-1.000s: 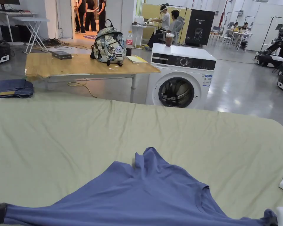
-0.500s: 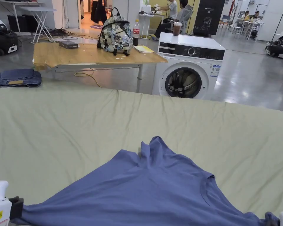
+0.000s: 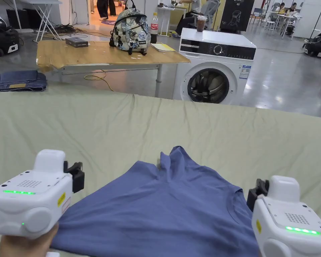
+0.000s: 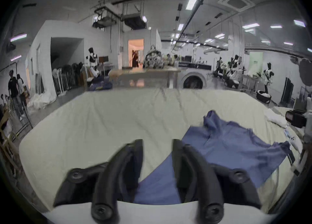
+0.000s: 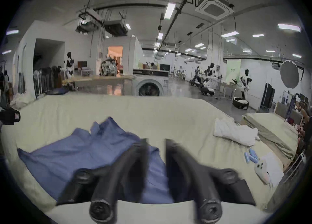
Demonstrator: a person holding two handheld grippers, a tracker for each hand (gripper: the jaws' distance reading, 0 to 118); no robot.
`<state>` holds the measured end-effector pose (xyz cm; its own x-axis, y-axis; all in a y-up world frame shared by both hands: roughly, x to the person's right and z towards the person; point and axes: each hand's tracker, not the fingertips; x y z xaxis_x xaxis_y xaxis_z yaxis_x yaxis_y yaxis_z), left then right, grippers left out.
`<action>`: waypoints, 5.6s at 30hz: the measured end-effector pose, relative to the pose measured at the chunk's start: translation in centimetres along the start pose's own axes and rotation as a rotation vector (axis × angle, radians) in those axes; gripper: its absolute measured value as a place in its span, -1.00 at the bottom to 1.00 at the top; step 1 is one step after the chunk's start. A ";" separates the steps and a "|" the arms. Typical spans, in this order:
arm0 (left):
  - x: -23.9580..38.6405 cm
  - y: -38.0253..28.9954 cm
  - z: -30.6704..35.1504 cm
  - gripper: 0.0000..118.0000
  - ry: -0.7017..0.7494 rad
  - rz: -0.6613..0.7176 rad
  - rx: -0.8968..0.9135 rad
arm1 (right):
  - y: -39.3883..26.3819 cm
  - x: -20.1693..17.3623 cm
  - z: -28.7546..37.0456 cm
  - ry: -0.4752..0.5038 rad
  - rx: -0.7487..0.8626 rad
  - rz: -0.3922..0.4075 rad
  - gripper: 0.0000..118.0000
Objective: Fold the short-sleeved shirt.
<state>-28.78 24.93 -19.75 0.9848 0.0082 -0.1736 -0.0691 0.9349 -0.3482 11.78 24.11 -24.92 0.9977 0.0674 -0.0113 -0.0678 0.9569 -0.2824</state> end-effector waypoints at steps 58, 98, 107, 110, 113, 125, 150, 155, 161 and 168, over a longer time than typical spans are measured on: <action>-10.3 -8.1 -6.3 -1.00 0.171 0.156 -0.730 | -3.4 -8.4 -4.3 0.191 -0.220 0.052 -1.00; -10.1 -7.2 -5.3 -1.00 0.102 0.211 -0.661 | -1.1 -8.9 -33.4 0.323 -0.671 0.299 -0.91; -12.3 -5.1 -4.5 -1.00 0.088 0.239 -0.532 | 4.9 -5.7 -25.5 0.260 -0.430 0.229 -0.91; -11.6 -2.7 -3.8 -1.00 0.070 0.222 -0.482 | 7.1 -4.4 -22.5 0.218 -0.344 0.229 -0.91; -11.3 0.5 -4.3 -1.00 0.049 0.192 -0.424 | 9.2 -2.8 -20.8 0.164 -0.252 0.218 -0.91; -6.7 19.6 -6.1 -1.00 0.020 0.083 -0.169 | 21.0 4.6 -13.4 -0.019 0.025 0.067 -0.91; -3.8 43.8 -11.9 -1.00 0.098 -0.005 0.178 | 40.4 6.3 -14.9 -0.162 0.302 -0.028 -0.91; -3.8 45.9 -12.9 -1.00 0.110 -0.001 0.213 | 42.0 6.4 -15.9 -0.172 0.321 -0.055 -0.91; -3.2 45.0 -14.6 -1.00 0.126 -0.001 0.206 | 40.3 6.2 -17.0 -0.184 0.305 -0.055 -0.91; -3.2 38.9 -15.5 -1.00 0.119 -0.009 0.157 | 34.5 6.3 -17.2 -0.208 0.242 0.018 -0.91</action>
<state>-37.04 55.74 -47.01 0.9588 -0.0337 -0.2822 -0.0257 0.9786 -0.2039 15.85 52.68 -51.20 0.9748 0.1178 0.1893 -0.1107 0.9927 -0.0475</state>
